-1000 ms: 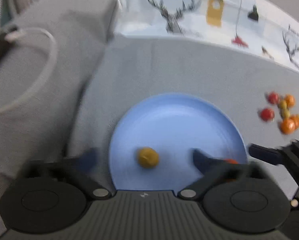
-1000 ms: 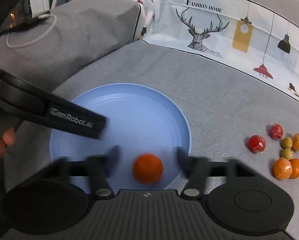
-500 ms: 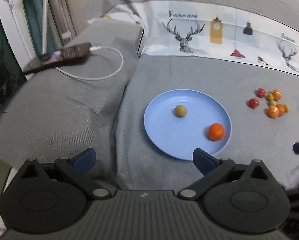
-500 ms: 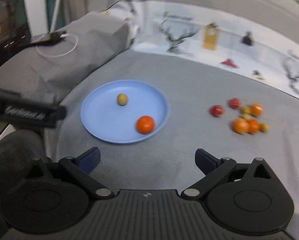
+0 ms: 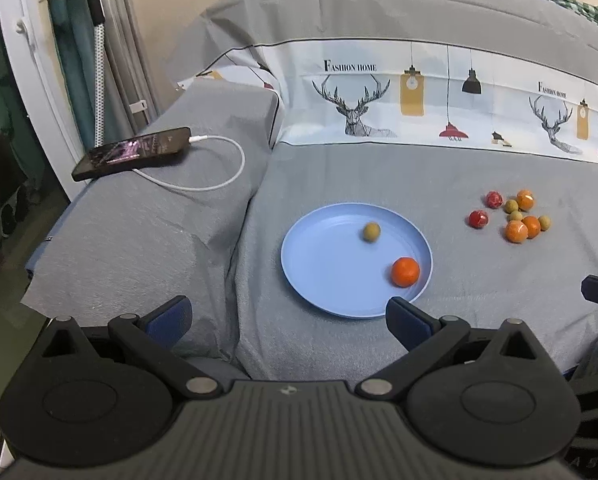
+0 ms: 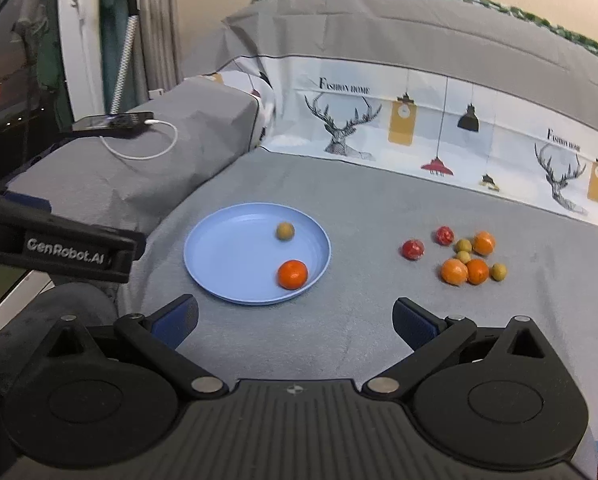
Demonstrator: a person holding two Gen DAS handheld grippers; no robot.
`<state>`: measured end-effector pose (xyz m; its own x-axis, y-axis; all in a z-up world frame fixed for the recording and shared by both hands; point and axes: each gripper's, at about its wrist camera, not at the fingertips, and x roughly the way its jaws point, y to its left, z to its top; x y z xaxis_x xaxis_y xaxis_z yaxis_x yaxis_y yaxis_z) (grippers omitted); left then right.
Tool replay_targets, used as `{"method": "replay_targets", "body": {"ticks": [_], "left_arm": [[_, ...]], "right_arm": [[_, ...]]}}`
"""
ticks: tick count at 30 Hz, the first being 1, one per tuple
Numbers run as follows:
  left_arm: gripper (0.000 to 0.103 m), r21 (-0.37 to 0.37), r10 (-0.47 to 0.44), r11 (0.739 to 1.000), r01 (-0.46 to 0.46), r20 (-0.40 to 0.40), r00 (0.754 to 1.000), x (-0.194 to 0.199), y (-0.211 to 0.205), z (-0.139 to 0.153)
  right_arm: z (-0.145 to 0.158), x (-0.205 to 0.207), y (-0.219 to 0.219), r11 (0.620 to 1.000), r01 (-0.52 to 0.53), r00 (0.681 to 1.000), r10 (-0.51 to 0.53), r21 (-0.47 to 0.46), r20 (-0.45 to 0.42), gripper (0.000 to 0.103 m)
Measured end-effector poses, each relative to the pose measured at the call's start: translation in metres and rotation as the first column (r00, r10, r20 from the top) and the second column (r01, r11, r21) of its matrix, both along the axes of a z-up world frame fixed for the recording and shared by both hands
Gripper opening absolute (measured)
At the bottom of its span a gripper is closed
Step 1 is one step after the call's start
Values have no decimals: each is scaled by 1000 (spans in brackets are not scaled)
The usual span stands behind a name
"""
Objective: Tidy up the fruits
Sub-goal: 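Lift both tools away from the plate and move toward the fruit cluster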
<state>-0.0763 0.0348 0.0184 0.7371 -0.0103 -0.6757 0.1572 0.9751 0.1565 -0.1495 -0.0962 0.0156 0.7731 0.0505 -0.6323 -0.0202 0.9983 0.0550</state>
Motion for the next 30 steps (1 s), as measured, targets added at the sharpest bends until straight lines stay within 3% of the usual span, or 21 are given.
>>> {"method": "replay_targets", "body": {"ticks": [30], "left_arm": [[103, 22, -11, 1000, 11, -3, 1000, 1, -2, -2]], "right_arm": [[0, 0, 1, 1000, -4, 1000, 4, 14, -16, 102]]}}
